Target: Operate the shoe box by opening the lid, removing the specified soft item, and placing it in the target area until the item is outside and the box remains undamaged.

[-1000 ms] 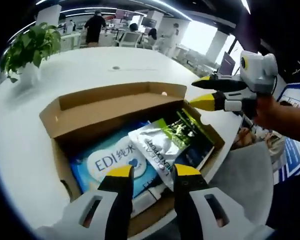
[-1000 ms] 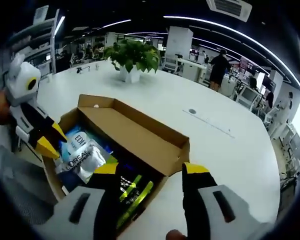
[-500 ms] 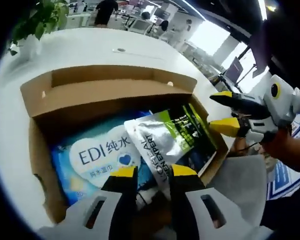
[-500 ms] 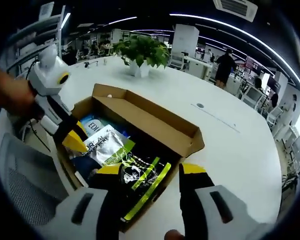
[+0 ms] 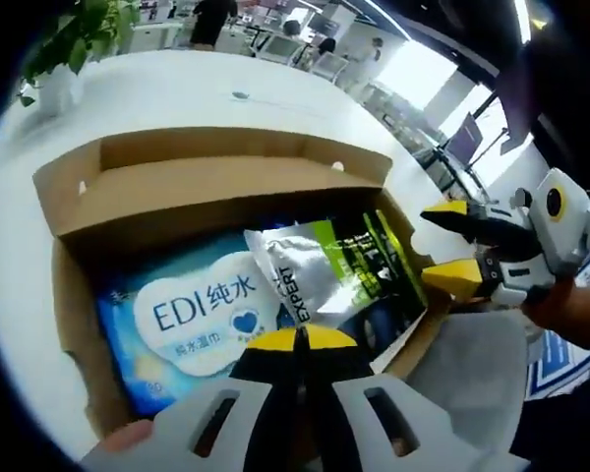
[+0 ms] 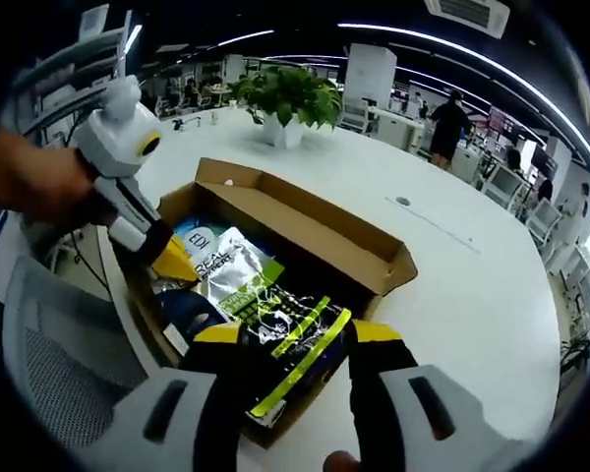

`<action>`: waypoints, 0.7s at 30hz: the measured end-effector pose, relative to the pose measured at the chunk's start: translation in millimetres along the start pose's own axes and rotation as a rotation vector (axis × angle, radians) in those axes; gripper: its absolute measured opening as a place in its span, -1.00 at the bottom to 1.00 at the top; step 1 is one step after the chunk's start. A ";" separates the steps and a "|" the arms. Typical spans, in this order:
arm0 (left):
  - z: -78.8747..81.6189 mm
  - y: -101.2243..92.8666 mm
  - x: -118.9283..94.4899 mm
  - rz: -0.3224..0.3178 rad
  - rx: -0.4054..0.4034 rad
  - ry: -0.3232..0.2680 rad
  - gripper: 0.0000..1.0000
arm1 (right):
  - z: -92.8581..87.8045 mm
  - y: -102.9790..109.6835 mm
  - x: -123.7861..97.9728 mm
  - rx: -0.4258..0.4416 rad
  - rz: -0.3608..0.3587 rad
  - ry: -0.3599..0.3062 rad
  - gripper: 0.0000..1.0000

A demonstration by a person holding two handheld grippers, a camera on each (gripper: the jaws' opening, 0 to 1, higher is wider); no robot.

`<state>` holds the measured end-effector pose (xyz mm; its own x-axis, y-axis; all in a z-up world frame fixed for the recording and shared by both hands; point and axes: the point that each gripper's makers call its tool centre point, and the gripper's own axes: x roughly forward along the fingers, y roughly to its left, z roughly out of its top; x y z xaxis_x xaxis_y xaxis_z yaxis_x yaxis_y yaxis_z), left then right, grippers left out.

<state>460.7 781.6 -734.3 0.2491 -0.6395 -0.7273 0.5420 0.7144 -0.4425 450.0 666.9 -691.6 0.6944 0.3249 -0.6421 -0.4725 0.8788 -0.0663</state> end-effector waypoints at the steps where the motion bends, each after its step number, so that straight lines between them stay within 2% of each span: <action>1: -0.2 2.5 -1.7 0.004 -0.004 -0.006 -1.00 | -0.7 2.3 0.8 0.011 0.008 0.003 -0.27; 5: -4.5 16.7 -8.8 0.024 -0.029 -0.009 -1.00 | -4.3 13.3 8.2 0.012 0.035 0.023 -0.34; 9: -7.6 23.0 -11.6 0.021 -0.047 -0.014 -1.00 | -18.1 24.2 21.4 0.067 0.075 0.094 -0.47; 14: -8.4 24.8 -11.0 0.016 -0.047 -0.011 -1.00 | -23.8 16.6 34.0 0.173 0.054 0.141 -0.53; 19: -6.9 24.8 -10.7 0.005 -0.038 -0.008 -1.00 | -22.8 10.7 43.4 0.225 0.063 0.147 -0.67; 21: -6.9 24.7 -10.6 0.001 -0.038 -0.005 -1.00 | -20.1 8.6 45.8 0.247 0.070 0.134 -0.78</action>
<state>465.9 808.0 -741.1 0.2532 -0.6401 -0.7254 0.5110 0.7252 -0.4615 466.8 682.3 -736.8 0.5790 0.3531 -0.7349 -0.3585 0.9198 0.1595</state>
